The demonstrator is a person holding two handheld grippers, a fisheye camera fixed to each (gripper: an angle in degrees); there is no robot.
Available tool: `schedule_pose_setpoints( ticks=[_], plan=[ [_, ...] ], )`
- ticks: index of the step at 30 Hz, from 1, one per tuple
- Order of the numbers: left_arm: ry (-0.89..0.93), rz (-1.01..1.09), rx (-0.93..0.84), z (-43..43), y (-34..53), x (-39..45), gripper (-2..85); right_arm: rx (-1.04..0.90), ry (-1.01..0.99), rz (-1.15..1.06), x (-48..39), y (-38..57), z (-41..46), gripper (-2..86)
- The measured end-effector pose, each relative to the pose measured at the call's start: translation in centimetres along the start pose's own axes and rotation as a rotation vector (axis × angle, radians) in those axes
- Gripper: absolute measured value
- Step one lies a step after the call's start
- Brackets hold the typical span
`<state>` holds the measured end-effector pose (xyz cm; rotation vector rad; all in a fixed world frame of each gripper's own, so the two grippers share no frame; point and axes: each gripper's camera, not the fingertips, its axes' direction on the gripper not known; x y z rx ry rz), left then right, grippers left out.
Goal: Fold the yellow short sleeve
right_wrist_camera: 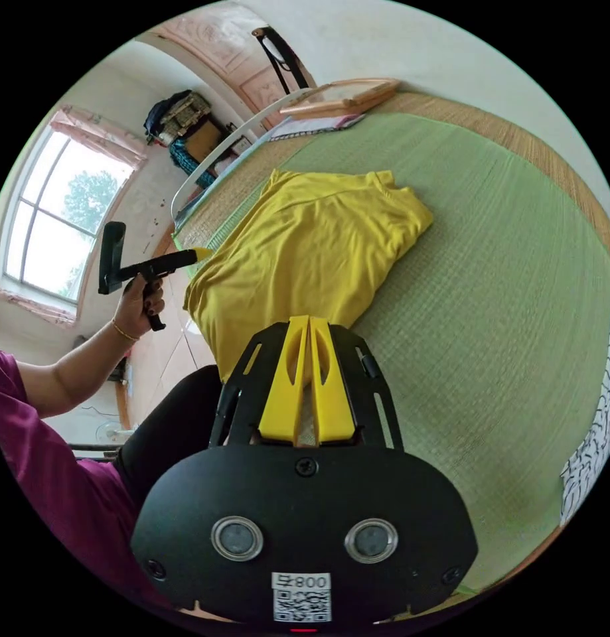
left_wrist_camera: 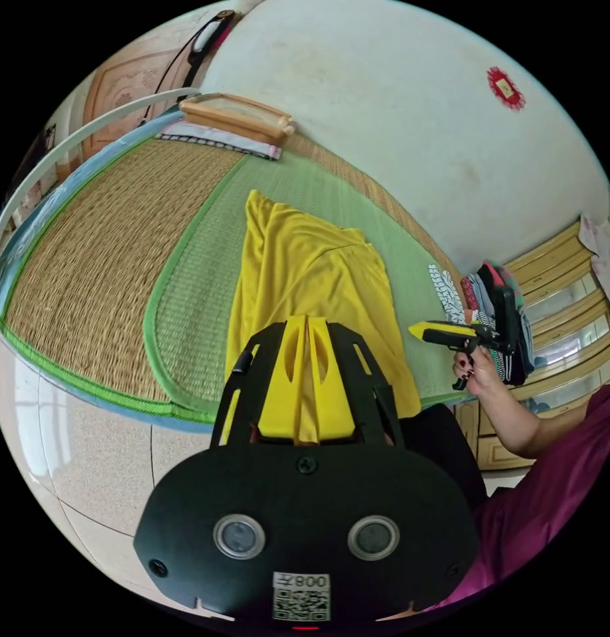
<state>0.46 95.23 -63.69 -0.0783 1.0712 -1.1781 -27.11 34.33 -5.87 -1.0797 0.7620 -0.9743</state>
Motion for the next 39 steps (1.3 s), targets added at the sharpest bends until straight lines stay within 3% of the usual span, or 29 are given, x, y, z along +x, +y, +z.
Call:
schedule_pose_setpoints(
  ticks=[6,10,12,16,23,29,33,36,39],
  plan=[
    [0.019,0.056,-0.042,2.5,-3.2,2.6,0.3,-0.068,0.042,-0.148,-3.3,-7.8,4.1,0.2],
    [-0.104,0.077,-0.115,3.6,-3.8,2.3,0.3,-0.175,0.125,-0.226,-4.1,-8.9,7.8,0.1],
    [-0.06,0.06,-0.096,2.7,-3.4,1.4,0.2,-0.128,0.042,-0.157,-2.1,-8.0,6.4,0.1],
    [-0.014,0.037,-0.066,1.0,-2.6,0.1,0.2,-0.087,0.061,-0.037,1.4,-5.2,4.5,0.1],
    [-0.044,-0.049,-0.043,-2.2,-1.9,-1.2,0.1,-0.055,0.006,0.074,5.1,-2.5,2.6,0.1],
    [0.011,-0.059,0.007,-6.2,0.5,0.5,0.2,0.0,-0.055,0.009,0.7,-1.7,0.5,0.1],
    [-0.012,-0.074,-0.061,-5.8,2.1,0.9,0.2,-0.146,0.004,-0.117,-4.3,0.3,4.1,0.1],
    [0.011,-0.088,-0.042,-6.6,2.7,0.1,0.1,-0.139,-0.026,-0.029,-2.7,1.7,4.6,0.1],
    [-0.076,-0.089,-0.049,-7.8,2.7,1.1,0.1,-0.133,-0.007,0.035,-1.2,2.5,3.6,0.1]
  ],
)
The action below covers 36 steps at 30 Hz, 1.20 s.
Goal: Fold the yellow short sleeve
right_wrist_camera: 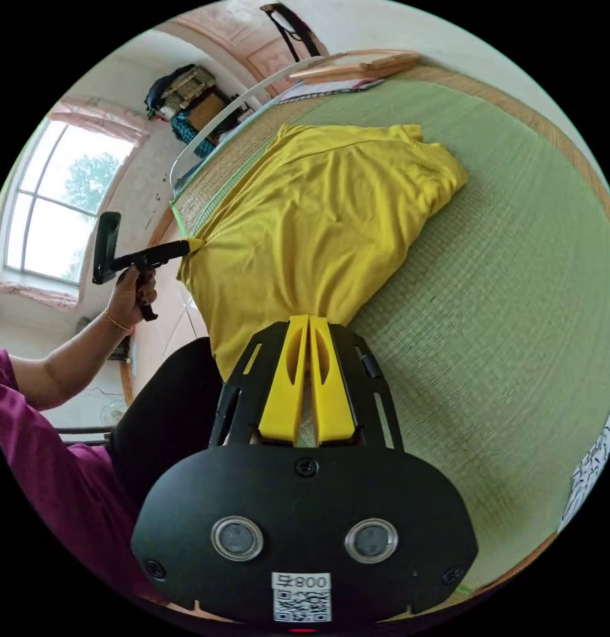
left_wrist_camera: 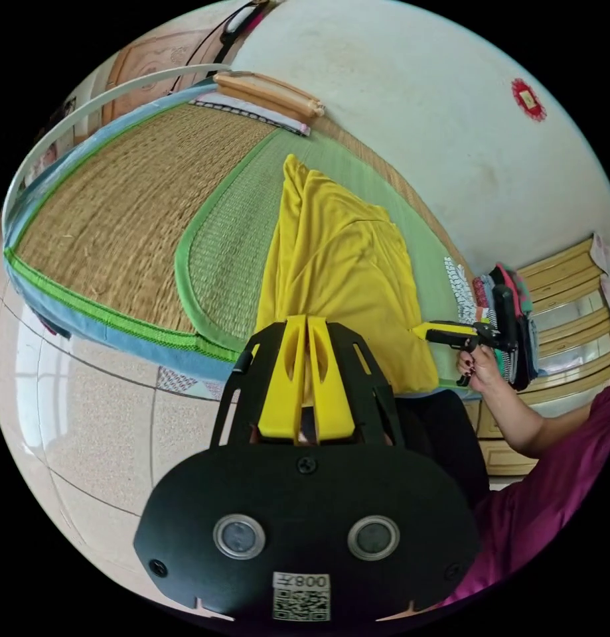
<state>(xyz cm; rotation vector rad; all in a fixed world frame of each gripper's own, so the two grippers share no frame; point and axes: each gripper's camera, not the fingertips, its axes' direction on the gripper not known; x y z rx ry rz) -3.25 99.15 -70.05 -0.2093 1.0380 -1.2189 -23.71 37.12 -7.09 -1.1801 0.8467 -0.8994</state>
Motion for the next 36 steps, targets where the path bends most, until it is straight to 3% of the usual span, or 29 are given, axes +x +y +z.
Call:
schedule_pose_setpoints(
  ticks=[7,10,12,15,19,24,27,32,36],
  plan=[
    [0.046,-0.005,-0.005,-1.2,2.1,1.8,0.1,0.042,-0.02,-0.053,-3.5,1.3,-1.2,0.2],
    [0.084,-0.064,-0.007,-0.9,3.3,0.6,0.1,-0.065,0.029,-0.07,-4.3,2.0,1.9,0.2],
    [0.076,-0.08,0.024,-2.1,3.9,0.9,0.2,-0.004,-0.069,-0.009,-3.6,2.8,0.2,0.2],
    [0.025,-0.067,0.01,-2.4,4.8,1.7,0.2,0.067,-0.031,-0.04,-5.0,4.0,-1.7,0.2],
    [0.076,-0.157,-0.007,-1.3,6.5,0.9,0.2,-0.107,-0.05,-0.045,-5.1,5.0,2.3,0.2],
    [0.06,-0.113,0.027,-2.5,8.4,4.1,0.4,-0.05,-0.047,0.009,-5.1,7.2,0.9,0.2],
    [0.163,-0.134,0.011,-1.1,10.4,5.9,1.1,-0.056,-0.1,0.057,-4.4,8.5,1.5,0.3],
    [0.347,0.094,-0.074,2.7,11.0,15.8,4.8,0.01,-0.218,0.192,-2.9,11.8,1.0,1.0],
    [0.319,0.27,-0.165,6.4,10.0,23.6,6.1,0.049,-0.33,0.308,-1.3,15.0,1.2,3.3]
  ],
)
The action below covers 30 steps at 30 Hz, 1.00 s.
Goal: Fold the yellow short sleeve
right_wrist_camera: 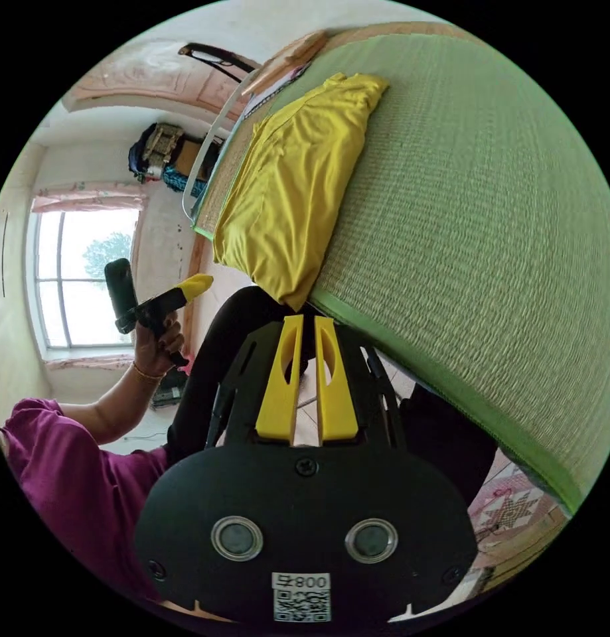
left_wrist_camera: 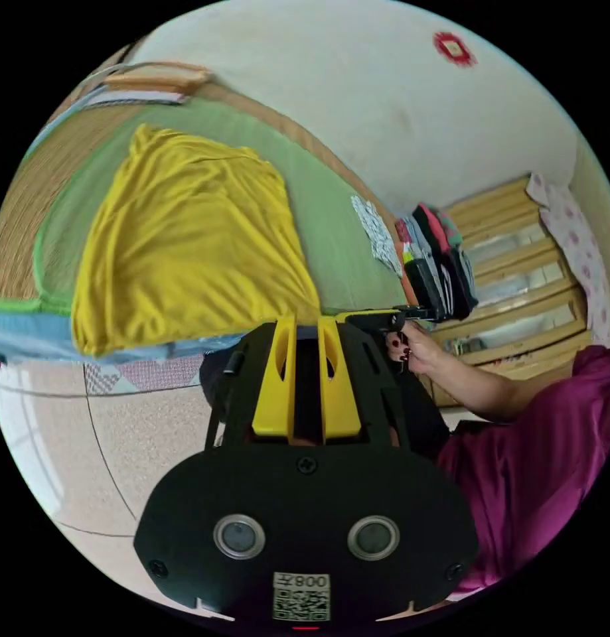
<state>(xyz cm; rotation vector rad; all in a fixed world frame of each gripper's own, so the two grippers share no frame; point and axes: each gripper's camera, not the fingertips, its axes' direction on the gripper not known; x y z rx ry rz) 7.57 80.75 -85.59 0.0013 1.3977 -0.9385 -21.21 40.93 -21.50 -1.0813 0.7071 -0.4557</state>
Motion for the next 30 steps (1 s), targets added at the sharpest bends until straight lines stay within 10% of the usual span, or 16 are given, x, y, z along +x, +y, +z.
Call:
schedule_pose_setpoints(
  ticks=[8,18,30],
  plan=[
    [-0.303,0.237,-0.291,12.0,-3.2,9.5,6.4,0.093,-0.147,0.073,0.5,2.5,-0.7,6.6],
    [-0.259,0.106,-0.247,13.2,-0.9,8.7,4.5,0.071,0.452,-0.316,-13.2,4.0,4.7,6.7],
    [-0.217,0.057,-0.22,15.1,0.5,8.0,3.6,0.126,0.618,-0.385,-18.7,6.6,7.4,5.3]
  ],
)
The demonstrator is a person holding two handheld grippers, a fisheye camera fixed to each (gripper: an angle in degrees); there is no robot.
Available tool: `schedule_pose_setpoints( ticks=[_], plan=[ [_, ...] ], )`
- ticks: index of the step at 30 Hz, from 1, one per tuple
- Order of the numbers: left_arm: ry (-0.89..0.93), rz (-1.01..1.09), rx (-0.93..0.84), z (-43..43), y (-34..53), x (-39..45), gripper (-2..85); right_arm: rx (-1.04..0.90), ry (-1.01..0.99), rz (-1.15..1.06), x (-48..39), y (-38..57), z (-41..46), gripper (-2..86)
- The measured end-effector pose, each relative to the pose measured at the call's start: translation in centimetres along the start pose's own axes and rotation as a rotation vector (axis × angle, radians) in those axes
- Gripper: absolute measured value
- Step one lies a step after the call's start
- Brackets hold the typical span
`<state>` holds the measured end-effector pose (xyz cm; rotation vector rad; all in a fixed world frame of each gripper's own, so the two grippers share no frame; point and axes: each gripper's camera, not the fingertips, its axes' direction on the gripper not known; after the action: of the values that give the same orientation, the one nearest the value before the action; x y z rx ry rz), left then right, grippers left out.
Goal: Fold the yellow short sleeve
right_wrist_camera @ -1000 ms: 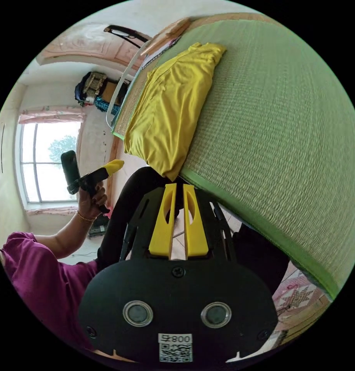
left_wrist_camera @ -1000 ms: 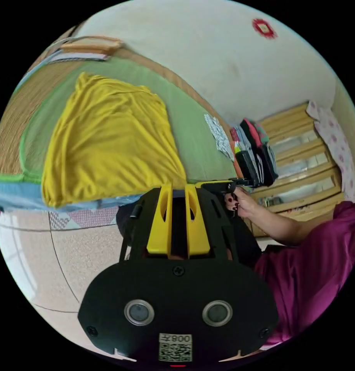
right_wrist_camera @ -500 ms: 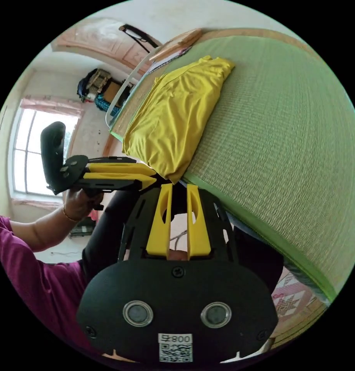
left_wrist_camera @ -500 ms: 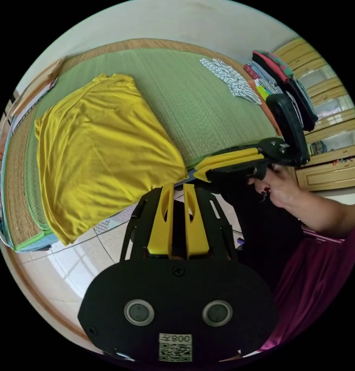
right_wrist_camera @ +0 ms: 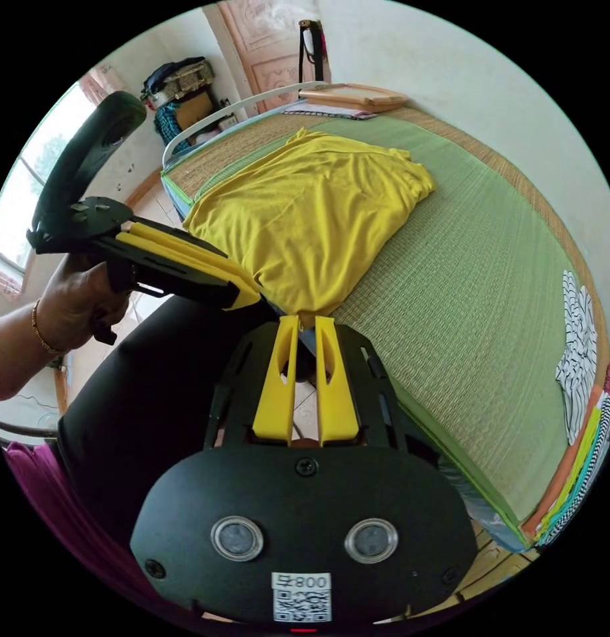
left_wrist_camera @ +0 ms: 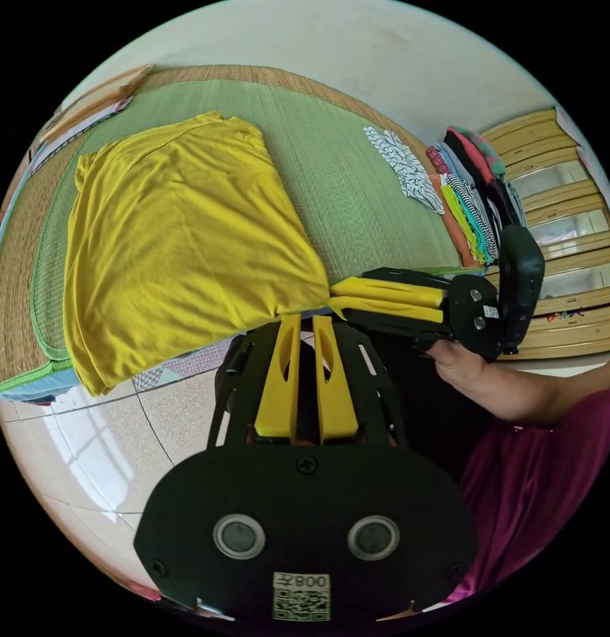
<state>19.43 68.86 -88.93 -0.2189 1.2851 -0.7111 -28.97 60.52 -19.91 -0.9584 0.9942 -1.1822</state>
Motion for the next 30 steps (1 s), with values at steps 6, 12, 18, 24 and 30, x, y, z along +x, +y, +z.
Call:
schedule_pose_setpoints(
  ticks=[6,12,18,24,30],
  plan=[
    [0.02,-0.022,0.007,0.6,0.4,-0.7,3.0,-0.02,0.004,-0.031,-1.8,-0.2,1.1,4.8],
    [0.007,-0.024,0.015,0.4,0.5,-1.2,2.3,-0.031,0.032,-0.042,-2.3,0.1,2.1,1.4],
    [-0.041,-0.054,0.011,0.1,-0.1,-3.0,0.8,-0.005,-0.036,-0.008,-0.8,1.6,2.2,0.5],
    [-0.068,-0.067,-0.022,-0.6,0.4,-4.9,0.3,0.015,-0.099,0.038,1.1,3.0,3.5,0.4],
    [-0.038,-0.067,0.003,-3.5,1.4,-5.7,0.9,0.025,-0.194,0.129,3.7,4.1,5.9,0.4]
  ],
)
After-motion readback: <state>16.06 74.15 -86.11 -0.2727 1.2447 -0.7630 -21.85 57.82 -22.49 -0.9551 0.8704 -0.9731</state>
